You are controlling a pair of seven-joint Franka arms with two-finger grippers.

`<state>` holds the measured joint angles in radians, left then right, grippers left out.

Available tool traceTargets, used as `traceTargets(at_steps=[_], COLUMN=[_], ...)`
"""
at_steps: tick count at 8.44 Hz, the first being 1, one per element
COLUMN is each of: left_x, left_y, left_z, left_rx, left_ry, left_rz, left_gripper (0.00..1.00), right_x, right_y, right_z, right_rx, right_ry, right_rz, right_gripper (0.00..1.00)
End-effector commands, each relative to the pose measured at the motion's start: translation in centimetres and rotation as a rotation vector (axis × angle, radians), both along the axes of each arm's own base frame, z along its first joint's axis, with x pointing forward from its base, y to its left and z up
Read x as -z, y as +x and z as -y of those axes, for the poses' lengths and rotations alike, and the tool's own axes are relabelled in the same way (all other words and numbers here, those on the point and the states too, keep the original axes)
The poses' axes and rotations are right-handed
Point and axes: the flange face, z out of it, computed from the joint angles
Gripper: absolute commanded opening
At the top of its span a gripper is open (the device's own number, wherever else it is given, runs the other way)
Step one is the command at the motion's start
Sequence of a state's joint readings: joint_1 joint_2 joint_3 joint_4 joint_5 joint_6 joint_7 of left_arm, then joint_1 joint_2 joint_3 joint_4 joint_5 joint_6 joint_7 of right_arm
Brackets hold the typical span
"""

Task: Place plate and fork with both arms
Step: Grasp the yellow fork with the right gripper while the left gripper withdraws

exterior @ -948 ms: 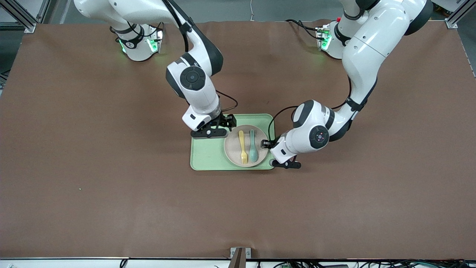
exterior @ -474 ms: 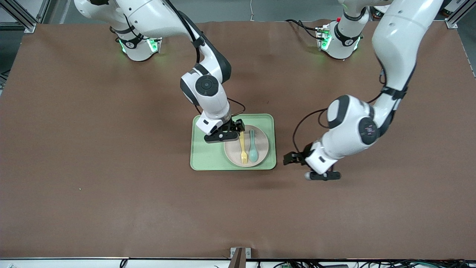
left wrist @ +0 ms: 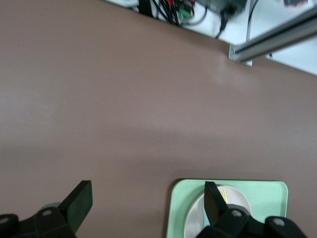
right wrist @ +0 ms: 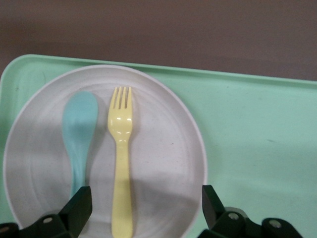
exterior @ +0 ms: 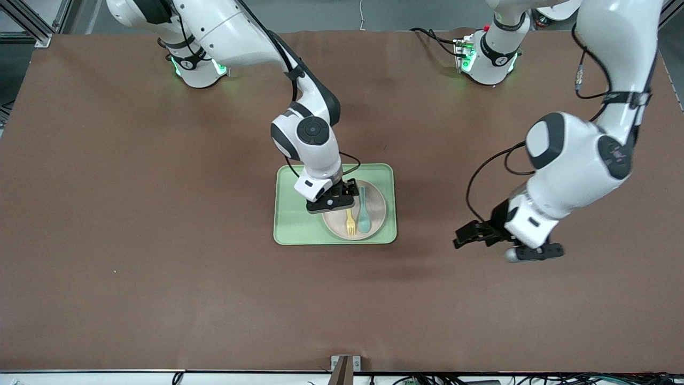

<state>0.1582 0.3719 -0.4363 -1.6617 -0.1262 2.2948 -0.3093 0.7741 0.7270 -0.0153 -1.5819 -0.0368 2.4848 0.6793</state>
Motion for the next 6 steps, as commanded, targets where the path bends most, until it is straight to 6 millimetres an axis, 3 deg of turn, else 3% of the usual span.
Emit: traceTargets(at_steps=[1, 2, 3, 5, 6], left_x=[-4.1, -6.4, -9.2, -14.1, -15.2], left_y=[-2.1, -3.3, -4.8, -8.2, -10.1], left_z=[-3.6, -5.0, -7.3, -11.7, -12.6], left_rx=[-0.007, -0.020, -0.019, 0.063, 0.065], left_ry=[0.119, 0.162, 0.205, 0.254, 0.276], left_rz=[-0.013, -0.033, -0.041, -0.050, -0.041], left_gripper=[0.99, 0.99, 0.99, 0.99, 0.99], right_x=[0.3, 0.9, 1.5, 2.8, 3.6], right_y=[-0.5, -0.9, -1.4, -1.7, -1.8], right_z=[-1.6, -1.8, -2.1, -2.0, -2.0], right_rx=[0.044, 0.038, 0.030, 0.043, 0.062], right_ry=[0.012, 0.007, -0.003, -0.011, -0.017], right_rz=[0.026, 0.021, 0.013, -0.002, -0.008], right_gripper=[0.92, 0.85, 0.67, 0.44, 0.42])
